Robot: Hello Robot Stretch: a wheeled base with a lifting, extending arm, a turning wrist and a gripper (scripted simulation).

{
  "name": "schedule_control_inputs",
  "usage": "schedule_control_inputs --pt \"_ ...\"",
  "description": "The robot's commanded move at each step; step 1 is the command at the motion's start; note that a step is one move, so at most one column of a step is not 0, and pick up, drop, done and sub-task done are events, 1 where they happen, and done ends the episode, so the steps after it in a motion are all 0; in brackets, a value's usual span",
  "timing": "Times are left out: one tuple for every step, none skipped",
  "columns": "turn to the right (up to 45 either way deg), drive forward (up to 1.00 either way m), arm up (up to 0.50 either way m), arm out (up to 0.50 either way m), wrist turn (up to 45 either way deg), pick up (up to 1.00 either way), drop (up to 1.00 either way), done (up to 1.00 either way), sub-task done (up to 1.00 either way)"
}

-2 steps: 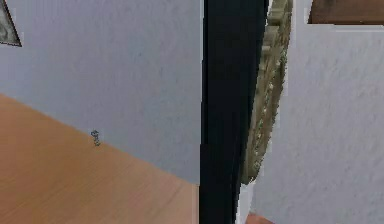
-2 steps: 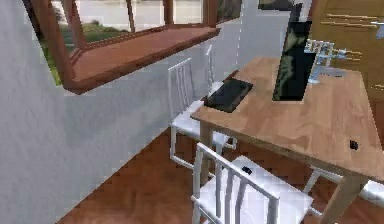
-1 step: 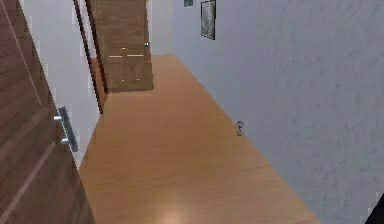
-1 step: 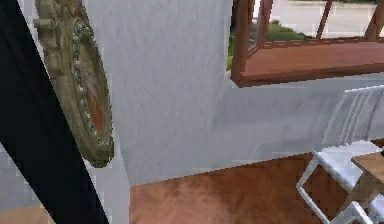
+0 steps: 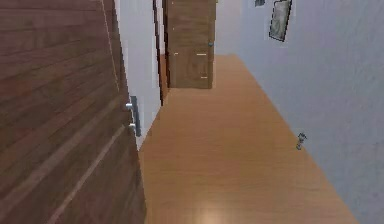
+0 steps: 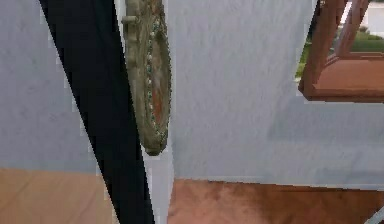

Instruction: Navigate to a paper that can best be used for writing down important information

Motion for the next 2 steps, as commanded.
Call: schedule_control_inputs --pt "0.0 1.0 0.0 0.0 0.0 0.0 0.0 0.0 0.0" --pt "-12.0 0.0 0.0 0.0 0.0 0.0 0.0 0.0 0.0"
